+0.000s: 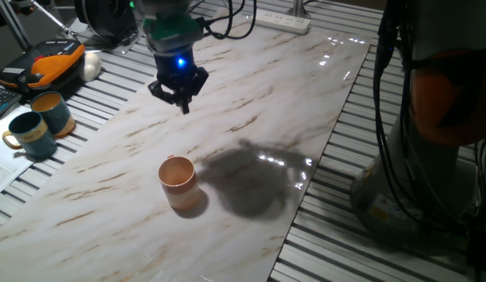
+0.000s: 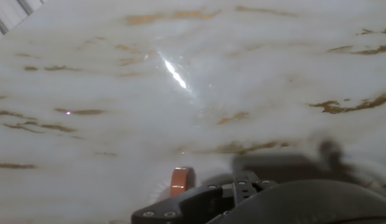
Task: Pick up the cup
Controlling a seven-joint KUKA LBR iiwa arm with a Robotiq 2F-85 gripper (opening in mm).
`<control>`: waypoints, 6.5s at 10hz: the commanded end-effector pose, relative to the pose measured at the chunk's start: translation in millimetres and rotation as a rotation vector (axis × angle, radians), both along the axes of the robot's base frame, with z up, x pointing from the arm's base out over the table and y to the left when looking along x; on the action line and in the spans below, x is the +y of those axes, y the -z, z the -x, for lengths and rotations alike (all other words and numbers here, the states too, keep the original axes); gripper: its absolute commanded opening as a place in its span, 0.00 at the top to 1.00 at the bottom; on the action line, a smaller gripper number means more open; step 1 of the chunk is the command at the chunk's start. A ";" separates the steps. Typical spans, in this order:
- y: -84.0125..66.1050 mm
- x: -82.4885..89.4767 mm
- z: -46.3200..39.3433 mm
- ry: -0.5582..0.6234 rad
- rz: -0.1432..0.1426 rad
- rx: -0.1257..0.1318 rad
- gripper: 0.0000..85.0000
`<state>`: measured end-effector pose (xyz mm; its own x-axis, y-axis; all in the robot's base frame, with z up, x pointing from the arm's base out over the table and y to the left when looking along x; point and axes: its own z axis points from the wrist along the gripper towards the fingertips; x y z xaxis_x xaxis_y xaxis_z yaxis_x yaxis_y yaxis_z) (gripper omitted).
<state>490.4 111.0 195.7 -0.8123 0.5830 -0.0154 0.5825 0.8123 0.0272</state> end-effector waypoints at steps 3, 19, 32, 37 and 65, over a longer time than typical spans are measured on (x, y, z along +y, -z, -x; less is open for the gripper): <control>6.7 9.0 -2.6 0.015 -0.005 -0.006 1.00; 26.9 27.9 -1.9 0.045 0.074 0.004 1.00; 22.2 26.4 -2.7 -0.134 -0.021 0.057 1.00; 22.2 26.4 -2.7 -0.122 -0.042 0.081 1.00; 56.1 49.1 -33.3 0.019 0.001 -0.020 0.60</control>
<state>523.9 160.4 138.8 -0.7985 0.6010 -0.0346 0.6000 0.7992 0.0352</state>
